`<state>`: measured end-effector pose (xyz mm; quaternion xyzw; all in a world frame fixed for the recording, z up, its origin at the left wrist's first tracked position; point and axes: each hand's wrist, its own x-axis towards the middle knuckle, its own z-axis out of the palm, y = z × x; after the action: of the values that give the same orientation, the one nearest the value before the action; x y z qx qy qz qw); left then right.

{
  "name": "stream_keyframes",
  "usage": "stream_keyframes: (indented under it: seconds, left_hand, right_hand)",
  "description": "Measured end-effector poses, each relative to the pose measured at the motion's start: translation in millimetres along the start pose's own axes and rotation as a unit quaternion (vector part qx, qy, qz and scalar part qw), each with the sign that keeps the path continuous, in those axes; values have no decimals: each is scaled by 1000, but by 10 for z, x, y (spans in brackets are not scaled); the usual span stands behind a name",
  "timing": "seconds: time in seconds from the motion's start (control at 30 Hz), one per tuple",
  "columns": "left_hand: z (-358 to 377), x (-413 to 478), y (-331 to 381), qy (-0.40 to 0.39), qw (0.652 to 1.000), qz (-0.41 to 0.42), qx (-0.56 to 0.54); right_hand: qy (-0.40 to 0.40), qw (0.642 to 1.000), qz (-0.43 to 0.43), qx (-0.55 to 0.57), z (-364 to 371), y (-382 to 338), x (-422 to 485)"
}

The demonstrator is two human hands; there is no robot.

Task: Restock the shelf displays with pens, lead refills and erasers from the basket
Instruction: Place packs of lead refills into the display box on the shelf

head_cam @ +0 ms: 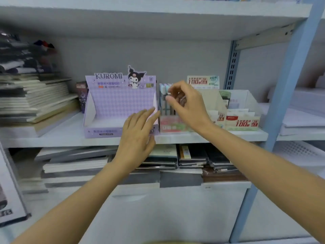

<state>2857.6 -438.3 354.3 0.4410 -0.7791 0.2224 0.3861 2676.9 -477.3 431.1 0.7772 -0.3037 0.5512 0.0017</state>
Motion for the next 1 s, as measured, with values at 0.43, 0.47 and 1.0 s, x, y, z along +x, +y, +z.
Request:
stream_keyframes:
  seconds: [0.43, 0.47, 1.0]
  left_hand:
    - [1209, -3186, 296, -404, 864, -297, -53]
    - [1274, -3391, 323, -441, 838, -318, -39]
    - [1515, -4184, 481, -416, 814, -394, -96]
  right_hand:
    - [-483, 823, 292, 58, 1297, 597, -3430]
    - [-505, 796, 329, 52, 1364, 676, -3658]
    - [-538, 688, 486, 2, 1736, 992, -4859]
